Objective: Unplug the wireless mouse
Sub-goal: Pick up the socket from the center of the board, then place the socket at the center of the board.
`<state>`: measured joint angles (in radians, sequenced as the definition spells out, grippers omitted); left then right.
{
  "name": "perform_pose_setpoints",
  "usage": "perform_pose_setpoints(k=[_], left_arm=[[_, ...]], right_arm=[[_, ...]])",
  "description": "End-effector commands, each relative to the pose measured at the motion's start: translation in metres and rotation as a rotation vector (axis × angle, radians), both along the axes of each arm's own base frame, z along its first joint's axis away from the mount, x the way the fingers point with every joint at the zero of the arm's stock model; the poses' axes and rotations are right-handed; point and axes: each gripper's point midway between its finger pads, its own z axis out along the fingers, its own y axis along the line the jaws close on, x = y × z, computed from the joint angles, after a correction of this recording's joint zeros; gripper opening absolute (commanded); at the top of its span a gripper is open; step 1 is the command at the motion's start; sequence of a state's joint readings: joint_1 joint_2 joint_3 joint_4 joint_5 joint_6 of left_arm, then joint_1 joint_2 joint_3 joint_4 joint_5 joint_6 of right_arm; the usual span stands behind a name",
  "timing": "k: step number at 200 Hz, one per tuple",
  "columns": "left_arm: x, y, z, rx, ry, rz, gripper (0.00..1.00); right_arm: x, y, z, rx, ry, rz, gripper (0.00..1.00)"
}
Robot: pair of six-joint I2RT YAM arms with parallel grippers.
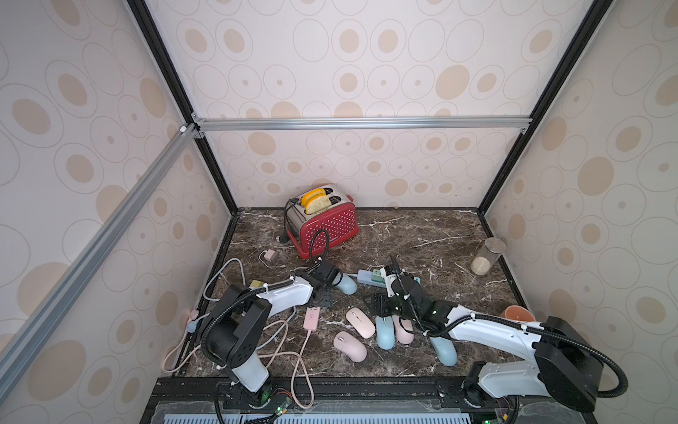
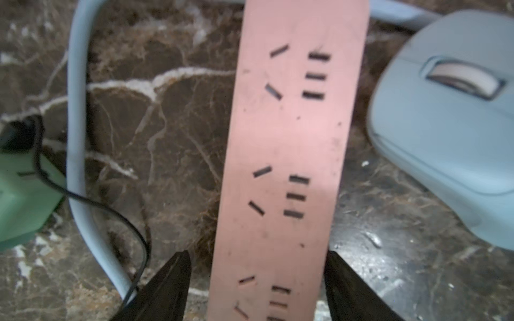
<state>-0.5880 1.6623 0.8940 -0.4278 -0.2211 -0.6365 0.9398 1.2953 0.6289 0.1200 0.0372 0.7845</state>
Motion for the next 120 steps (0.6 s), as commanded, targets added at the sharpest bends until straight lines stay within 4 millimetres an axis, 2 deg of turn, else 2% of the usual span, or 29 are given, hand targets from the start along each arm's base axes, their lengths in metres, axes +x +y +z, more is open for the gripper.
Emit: perform_pose_setpoints(k=[1, 22, 37, 92, 120], left_arm=[[-0.005, 0.015, -0.003, 0.125, 0.042, -0.03, 0.67], [0.004, 0.019, 0.008, 0.178, 0.018, -0.042, 0.49], [0.015, 0.017, 0.02, 0.198, -0.008, -0.054, 0.41], [0.052, 0.013, 0.083, 0.301, -0.16, -0.167, 0.42], [0.069, 0.018, 0.092, 0.439, -0.18, -0.22, 0.42]], right_arm=[[0.001, -0.011, -0.001, -0.013, -0.009, -0.021, 0.74], [0.002, -0.014, 0.0, -0.005, -0.012, -0.031, 0.74], [0.002, -0.015, -0.001, -0.001, -0.012, -0.035, 0.74], [0.0, -0.023, -0.002, 0.01, -0.012, -0.048, 0.74], [0.001, -0.024, -0.003, 0.017, -0.009, -0.049, 0.74]])
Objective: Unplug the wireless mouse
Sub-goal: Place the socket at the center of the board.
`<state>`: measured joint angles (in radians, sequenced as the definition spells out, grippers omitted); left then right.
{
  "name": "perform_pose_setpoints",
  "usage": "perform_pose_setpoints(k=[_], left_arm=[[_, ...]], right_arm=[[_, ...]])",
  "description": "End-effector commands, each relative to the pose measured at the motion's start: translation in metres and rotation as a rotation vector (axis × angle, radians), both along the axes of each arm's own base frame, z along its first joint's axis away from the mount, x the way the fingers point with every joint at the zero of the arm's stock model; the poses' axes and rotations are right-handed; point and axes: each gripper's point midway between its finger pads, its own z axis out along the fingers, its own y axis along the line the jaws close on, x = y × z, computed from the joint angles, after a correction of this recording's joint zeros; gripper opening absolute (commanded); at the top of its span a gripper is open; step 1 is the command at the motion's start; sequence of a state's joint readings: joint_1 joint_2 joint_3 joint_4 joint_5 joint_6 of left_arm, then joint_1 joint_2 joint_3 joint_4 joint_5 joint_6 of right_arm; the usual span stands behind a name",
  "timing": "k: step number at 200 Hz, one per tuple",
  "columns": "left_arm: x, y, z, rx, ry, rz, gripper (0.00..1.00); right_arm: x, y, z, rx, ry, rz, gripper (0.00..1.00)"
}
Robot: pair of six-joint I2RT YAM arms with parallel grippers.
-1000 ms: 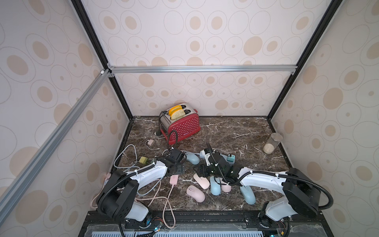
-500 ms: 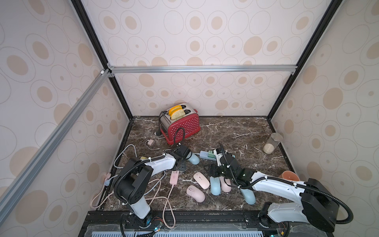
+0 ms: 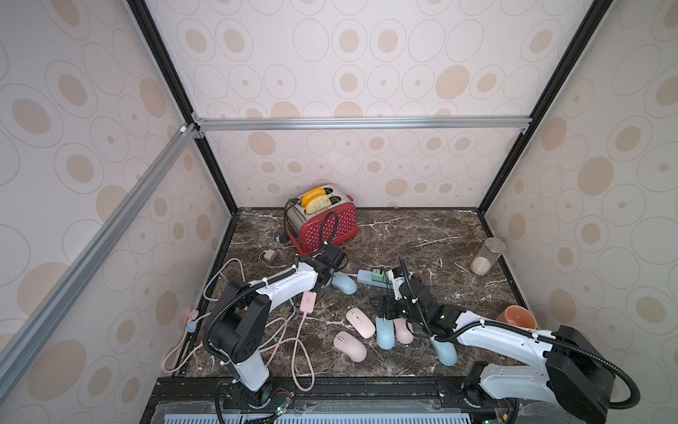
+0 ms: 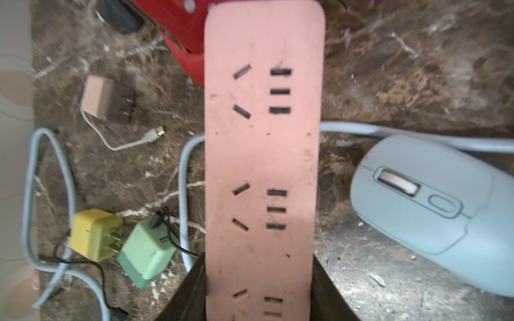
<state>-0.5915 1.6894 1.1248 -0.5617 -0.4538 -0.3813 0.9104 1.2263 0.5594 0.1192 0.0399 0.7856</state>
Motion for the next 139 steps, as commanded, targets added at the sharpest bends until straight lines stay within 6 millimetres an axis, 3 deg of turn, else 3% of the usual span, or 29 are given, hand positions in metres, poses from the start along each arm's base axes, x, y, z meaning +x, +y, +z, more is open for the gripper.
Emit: perform_pose_setpoints(k=[1, 24, 37, 70, 82, 100, 139], left_arm=[[0.017, 0.009, 0.026, 0.181, -0.05, -0.064, 0.42], [0.024, 0.011, 0.013, 0.259, 0.0, -0.076, 0.41], [0.017, 0.015, -0.003, 0.287, 0.068, -0.075, 0.41], [0.017, 0.009, -0.02, 0.272, 0.114, -0.063, 0.48], [0.018, 0.008, -0.023, 0.269, 0.123, -0.06, 0.56], [0.019, 0.006, -0.025, 0.251, 0.125, -0.048, 0.79], [0.021, -0.004, -0.011, 0.099, 0.067, -0.013, 0.96]], right_arm=[[0.003, -0.003, 0.003, 0.019, -0.01, -0.016, 0.74], [0.003, -0.002, 0.003, 0.026, -0.007, -0.016, 0.74], [0.002, -0.004, 0.004, 0.027, -0.009, -0.017, 0.74], [0.004, -0.018, 0.012, 0.022, -0.024, -0.044, 0.74], [0.005, -0.026, 0.015, 0.005, -0.015, -0.056, 0.74], [0.005, -0.036, 0.02, -0.05, 0.003, -0.062, 0.75], [0.009, -0.05, 0.019, -0.085, 0.057, -0.086, 0.8]])
